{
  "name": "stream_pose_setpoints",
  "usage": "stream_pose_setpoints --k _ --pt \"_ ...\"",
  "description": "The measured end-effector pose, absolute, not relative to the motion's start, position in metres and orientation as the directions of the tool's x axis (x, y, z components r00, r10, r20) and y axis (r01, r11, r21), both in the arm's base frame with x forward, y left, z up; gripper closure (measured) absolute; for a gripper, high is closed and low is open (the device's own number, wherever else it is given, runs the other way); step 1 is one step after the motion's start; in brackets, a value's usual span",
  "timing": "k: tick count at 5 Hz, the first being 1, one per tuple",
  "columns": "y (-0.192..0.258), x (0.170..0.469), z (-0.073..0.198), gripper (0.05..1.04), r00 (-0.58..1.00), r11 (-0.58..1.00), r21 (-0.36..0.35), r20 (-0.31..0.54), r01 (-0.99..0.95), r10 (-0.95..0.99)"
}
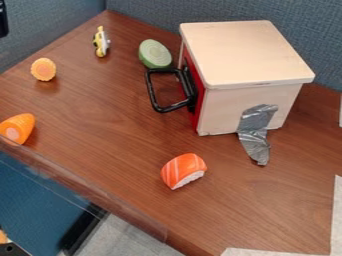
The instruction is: Open the drawer
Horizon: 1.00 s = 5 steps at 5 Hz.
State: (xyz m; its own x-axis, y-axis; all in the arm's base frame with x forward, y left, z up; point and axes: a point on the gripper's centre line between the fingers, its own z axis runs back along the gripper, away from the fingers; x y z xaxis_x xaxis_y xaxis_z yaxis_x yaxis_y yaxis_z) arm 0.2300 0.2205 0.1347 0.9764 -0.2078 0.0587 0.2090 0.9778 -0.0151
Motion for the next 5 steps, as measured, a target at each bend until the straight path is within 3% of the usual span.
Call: stream_pose_setpoints --k 1,2,5 --pt "0.219 0.23 0.124 0.084 0.979 0.978 -0.045 0.043 0.201 -0.2" --pt "0.203 0.231 0.1 0.084 0.997 0.995 -0.073 0.05 0.067 -0.064" --pt "0.108 0.265 0.105 0.084 0.971 0.98 -0.166 0.195 -0.11 0.142"
